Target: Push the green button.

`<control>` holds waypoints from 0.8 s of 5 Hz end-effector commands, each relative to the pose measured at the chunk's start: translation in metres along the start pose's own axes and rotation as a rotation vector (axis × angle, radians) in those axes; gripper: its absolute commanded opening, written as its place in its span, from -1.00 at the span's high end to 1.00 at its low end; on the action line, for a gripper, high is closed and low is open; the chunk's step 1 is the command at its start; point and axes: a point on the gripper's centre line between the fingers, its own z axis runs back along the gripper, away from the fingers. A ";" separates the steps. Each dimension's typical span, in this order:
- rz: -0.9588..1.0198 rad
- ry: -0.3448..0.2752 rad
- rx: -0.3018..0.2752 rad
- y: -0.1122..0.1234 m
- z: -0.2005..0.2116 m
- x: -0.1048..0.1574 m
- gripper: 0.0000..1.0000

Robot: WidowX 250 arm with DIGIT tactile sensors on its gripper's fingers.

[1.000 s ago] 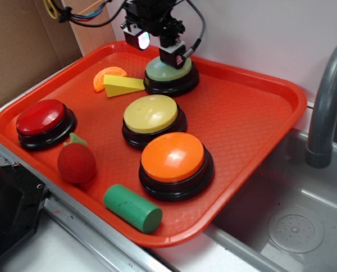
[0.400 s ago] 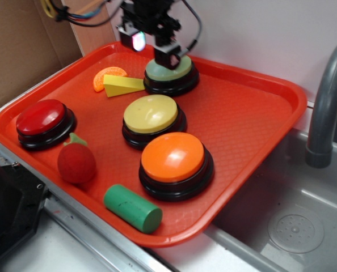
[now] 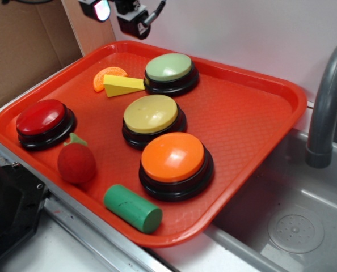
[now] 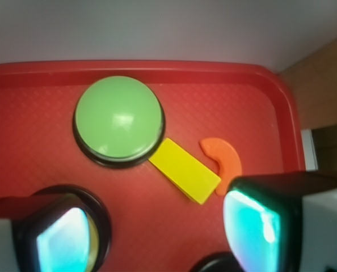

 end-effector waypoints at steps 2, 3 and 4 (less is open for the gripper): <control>0.037 -0.081 -0.019 0.012 0.020 0.010 -1.00; 0.052 -0.080 -0.087 0.021 0.027 0.010 -1.00; 0.047 -0.080 -0.113 0.028 0.032 0.009 -1.00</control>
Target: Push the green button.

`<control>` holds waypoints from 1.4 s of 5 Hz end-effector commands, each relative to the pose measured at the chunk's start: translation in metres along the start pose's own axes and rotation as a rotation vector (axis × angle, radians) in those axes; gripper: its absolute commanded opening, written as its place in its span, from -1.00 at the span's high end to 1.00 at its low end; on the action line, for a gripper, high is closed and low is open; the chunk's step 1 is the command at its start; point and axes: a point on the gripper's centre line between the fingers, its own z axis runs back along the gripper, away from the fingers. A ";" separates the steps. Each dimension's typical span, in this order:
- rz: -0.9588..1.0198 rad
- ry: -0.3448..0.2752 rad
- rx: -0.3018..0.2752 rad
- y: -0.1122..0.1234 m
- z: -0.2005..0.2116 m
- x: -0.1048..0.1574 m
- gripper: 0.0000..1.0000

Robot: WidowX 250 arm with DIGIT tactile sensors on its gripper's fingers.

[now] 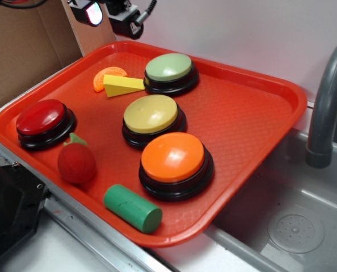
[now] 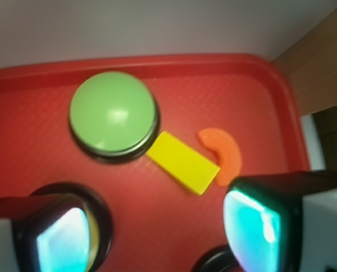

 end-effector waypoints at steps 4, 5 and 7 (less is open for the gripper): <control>-0.024 -0.119 -0.055 0.010 0.049 0.008 -1.00; -0.026 -0.130 -0.061 0.012 0.053 0.006 -1.00; -0.032 -0.167 -0.041 0.009 0.057 0.005 -1.00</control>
